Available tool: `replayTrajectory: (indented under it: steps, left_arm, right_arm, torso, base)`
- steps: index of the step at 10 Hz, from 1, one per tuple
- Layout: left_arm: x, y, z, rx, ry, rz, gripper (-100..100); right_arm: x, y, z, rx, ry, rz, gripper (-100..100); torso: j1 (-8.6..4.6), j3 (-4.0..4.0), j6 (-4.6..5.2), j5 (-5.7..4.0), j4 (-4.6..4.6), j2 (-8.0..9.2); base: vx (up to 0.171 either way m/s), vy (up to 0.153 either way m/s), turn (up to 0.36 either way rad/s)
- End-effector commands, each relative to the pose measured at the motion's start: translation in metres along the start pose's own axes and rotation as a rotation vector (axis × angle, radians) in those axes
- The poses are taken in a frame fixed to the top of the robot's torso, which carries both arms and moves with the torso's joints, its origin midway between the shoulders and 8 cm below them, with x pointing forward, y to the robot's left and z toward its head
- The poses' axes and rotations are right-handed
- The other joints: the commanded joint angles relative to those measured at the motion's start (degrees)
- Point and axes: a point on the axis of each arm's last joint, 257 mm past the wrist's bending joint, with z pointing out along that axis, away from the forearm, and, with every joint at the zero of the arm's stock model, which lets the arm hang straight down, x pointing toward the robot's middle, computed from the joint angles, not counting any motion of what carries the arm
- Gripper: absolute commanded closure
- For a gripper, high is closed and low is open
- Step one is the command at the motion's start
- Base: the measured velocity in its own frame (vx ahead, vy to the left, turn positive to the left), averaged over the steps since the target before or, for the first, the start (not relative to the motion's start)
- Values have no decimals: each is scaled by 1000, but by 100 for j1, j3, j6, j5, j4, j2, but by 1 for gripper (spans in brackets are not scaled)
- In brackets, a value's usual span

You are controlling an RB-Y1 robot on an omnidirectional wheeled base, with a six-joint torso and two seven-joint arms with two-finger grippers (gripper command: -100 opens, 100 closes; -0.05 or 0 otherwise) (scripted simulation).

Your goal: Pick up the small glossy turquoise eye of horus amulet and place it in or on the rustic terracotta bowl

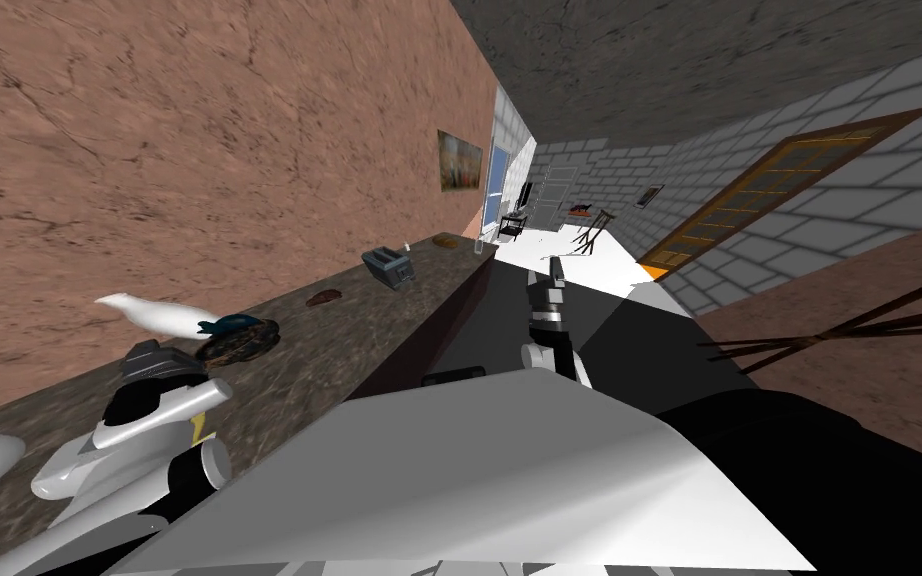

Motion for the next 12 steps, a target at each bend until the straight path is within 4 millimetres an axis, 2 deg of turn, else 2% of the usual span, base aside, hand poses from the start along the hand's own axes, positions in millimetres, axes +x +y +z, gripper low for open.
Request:
replayTrajectory:
  steps: [1,2,3,5,6,8,9,10,11,12]
  left_arm:
    - [-9,7,-6,-11,-6,21,-100]
    - [-34,3,-11,-4,-39,-49,-100]
    - [-41,-3,-15,12,-37,-22,-100]
    - [-60,15,-24,-19,-49,16,-100]
    - [-81,12,-29,-17,-83,-60,-100]
    - [-92,16,-35,-22,-87,-32,-100]
    - [-97,9,-39,-9,-82,-7,-100]
    - [-108,16,-45,-22,-88,17,-100]
    - [-125,5,-49,-4,-116,-56,-100]
    - [-132,5,-54,-5,-116,-38,-100]
  right_arm:
    - [0,0,0,0,0,0,0]
    - [0,0,0,0,0,0,0]
    - [0,0,0,0,0,0,0]
    - [0,0,0,0,0,0,0]
    - [0,0,0,0,0,0,0]
    - [0,0,0,0,0,0,0]
    - [0,0,0,0,0,0,0]
    - [0,0,0,0,0,0,0]
    - [0,0,0,0,0,0,0]
    - [0,0,0,0,0,0,0]
  torso:
    - [0,0,0,0,0,0]
    - [-2,0,0,-1,0,-1]
    - [-7,-6,8,-2,-2,-12]
    - [-7,-4,-2,-2,-2,-7]
    - [-3,-2,1,-1,-1,-4]
    - [-3,-5,2,-2,-2,-8]
    - [-3,-1,0,-1,0,-2]
    - [-5,-1,0,-2,0,-2]
    - [-5,-3,3,-2,-1,-6]
    - [-5,-5,4,-3,-1,-9]
  base:
    - [0,0,0]
    - [39,-17,-241]
    - [42,-20,-177]
    - [8,-8,17]
    - [39,-16,-176]
    - [8,0,-55]
    - [4,-5,15]
    - [18,-9,-56]
    - [28,-7,-140]
    - [14,7,-156]
